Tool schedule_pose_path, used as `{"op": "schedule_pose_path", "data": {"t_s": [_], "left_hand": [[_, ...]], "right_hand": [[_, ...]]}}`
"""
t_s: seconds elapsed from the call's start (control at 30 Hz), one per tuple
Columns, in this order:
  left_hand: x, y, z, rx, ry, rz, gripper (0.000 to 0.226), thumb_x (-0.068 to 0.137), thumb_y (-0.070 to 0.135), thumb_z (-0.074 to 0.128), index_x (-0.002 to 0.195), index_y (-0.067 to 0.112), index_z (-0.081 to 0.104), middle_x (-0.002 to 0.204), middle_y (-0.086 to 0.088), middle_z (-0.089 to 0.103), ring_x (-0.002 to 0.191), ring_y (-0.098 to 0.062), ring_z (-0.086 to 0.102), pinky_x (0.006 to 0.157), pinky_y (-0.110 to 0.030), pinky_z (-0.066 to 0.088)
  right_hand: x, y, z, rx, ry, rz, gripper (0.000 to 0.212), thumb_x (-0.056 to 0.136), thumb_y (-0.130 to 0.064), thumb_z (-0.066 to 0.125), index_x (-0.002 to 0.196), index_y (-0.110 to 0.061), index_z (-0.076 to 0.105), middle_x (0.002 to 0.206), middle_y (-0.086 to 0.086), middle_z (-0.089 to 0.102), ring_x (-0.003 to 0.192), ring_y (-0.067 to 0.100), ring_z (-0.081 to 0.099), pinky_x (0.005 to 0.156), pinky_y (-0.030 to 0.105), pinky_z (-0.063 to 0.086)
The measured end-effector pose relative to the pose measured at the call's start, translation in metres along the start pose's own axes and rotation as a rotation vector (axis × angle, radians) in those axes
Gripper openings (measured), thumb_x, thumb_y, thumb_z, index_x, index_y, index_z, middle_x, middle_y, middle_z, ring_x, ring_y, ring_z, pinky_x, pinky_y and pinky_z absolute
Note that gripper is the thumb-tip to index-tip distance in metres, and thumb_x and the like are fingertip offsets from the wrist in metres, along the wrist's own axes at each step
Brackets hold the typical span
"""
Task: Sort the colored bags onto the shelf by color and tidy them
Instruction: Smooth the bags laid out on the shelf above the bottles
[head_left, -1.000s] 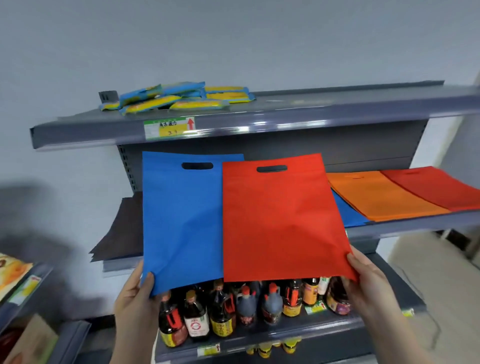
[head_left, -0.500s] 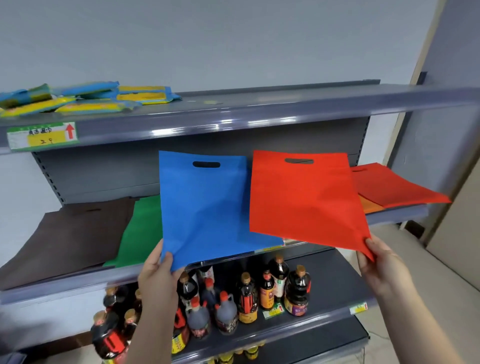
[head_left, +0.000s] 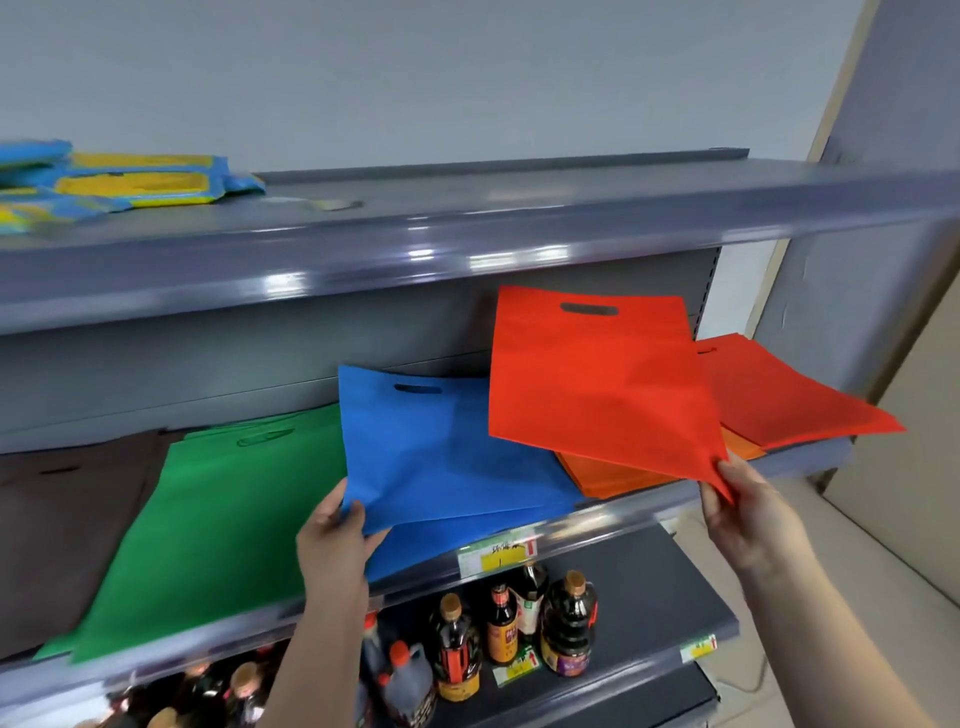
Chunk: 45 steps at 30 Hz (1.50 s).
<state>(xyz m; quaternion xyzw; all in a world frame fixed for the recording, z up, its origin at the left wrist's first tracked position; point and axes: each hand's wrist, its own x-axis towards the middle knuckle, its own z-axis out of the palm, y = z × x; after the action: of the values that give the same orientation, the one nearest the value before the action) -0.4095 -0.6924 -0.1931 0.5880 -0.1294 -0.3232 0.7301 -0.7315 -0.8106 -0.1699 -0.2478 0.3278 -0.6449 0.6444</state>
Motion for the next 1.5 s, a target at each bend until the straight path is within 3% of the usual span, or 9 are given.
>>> {"op": "schedule_pose_path", "data": {"t_s": [0.13,0.3,0.53,0.73,0.83,0.97,1.13,1.3,1.5], "left_hand": [[0.019,-0.007,0.018,0.181,-0.028,0.002,0.047,0.092,-0.005,0.050,0.137,0.006,0.046,0.138,-0.013,0.049,0.112,-0.029,0.057,0.082,-0.036,0.049],[0.026,0.008,0.035,0.692,0.100,0.369,0.048,0.086,0.009,0.064,0.131,0.010,0.052,0.128,-0.016,0.057,0.110,-0.034,0.055,0.095,-0.042,0.044],[-0.017,0.009,0.123,0.217,-0.275,0.044,0.026,0.095,0.027,0.052,0.116,0.013,0.053,0.104,-0.005,0.066,0.082,-0.022,0.069,0.055,-0.027,0.054],[-0.052,-0.035,0.208,0.322,-0.319,0.073,0.034,0.090,0.005,0.059,0.120,0.022,0.059,0.098,-0.008,0.068,0.073,-0.016,0.062,0.058,-0.024,0.046],[-0.075,-0.060,0.249,0.366,-0.304,0.133,0.039,0.090,0.004,0.059,0.117,0.031,0.052,0.090,0.001,0.060,0.052,-0.008,0.044,0.042,-0.014,0.035],[-0.102,-0.082,0.301,0.387,-0.316,0.163,0.037,0.091,0.003,0.058,0.116,0.030,0.054,0.085,0.006,0.061,0.061,-0.008,0.050,0.041,-0.009,0.035],[-0.116,-0.100,0.352,0.485,-0.359,0.162,0.036,0.091,0.013,0.060,0.119,0.035,0.052,0.093,0.011,0.059,0.083,0.001,0.055,0.074,-0.027,0.044],[-0.110,-0.113,0.396,0.549,-0.392,0.180,0.038,0.091,0.015,0.061,0.124,0.032,0.053,0.102,0.005,0.063,0.090,-0.007,0.060,0.068,-0.024,0.044],[-0.086,-0.133,0.439,0.694,-0.422,0.197,0.041,0.090,0.013,0.061,0.130,0.022,0.053,0.111,-0.002,0.064,0.099,-0.017,0.061,0.071,-0.021,0.048]], "right_hand": [[0.026,0.002,0.006,-0.013,-0.030,0.017,0.068,0.099,0.002,0.029,0.052,-0.018,0.074,0.064,-0.004,0.071,0.059,0.002,0.067,0.053,0.012,0.052],[0.052,0.000,0.007,-0.035,-0.064,0.053,0.067,0.098,0.002,0.031,0.054,-0.021,0.075,0.065,-0.005,0.071,0.059,0.003,0.068,0.051,0.013,0.052],[0.083,-0.023,-0.008,-0.109,-0.092,0.116,0.052,0.098,0.000,0.036,0.071,-0.015,0.076,0.067,-0.004,0.072,0.060,0.005,0.068,0.047,0.015,0.052],[0.118,-0.083,-0.054,-0.208,-0.158,0.093,0.026,0.097,0.000,0.039,0.100,-0.008,0.063,0.076,0.001,0.074,0.067,0.010,0.070,0.053,0.020,0.055],[0.139,-0.116,-0.086,-0.291,-0.150,0.035,0.025,0.096,0.001,0.041,0.102,-0.008,0.064,0.079,0.001,0.074,0.070,0.010,0.070,0.057,0.020,0.055],[0.165,-0.155,-0.129,-0.422,-0.119,-0.011,0.025,0.095,-0.001,0.044,0.100,-0.012,0.066,0.078,-0.003,0.074,0.069,0.007,0.070,0.058,0.019,0.055],[0.204,-0.184,-0.170,-0.514,-0.077,-0.031,0.026,0.095,-0.001,0.046,0.113,-0.008,0.063,0.098,0.007,0.070,0.080,0.013,0.068,0.064,0.019,0.056],[0.241,-0.204,-0.187,-0.780,-0.045,-0.140,0.028,0.094,0.003,0.046,0.099,-0.017,0.066,0.073,-0.007,0.072,0.066,0.003,0.066,0.060,0.015,0.053],[0.281,-0.211,-0.191,-1.188,-0.043,-0.277,0.027,0.094,-0.001,0.049,0.114,-0.011,0.064,0.094,0.001,0.065,0.083,0.013,0.058,0.062,0.012,0.041]]}}
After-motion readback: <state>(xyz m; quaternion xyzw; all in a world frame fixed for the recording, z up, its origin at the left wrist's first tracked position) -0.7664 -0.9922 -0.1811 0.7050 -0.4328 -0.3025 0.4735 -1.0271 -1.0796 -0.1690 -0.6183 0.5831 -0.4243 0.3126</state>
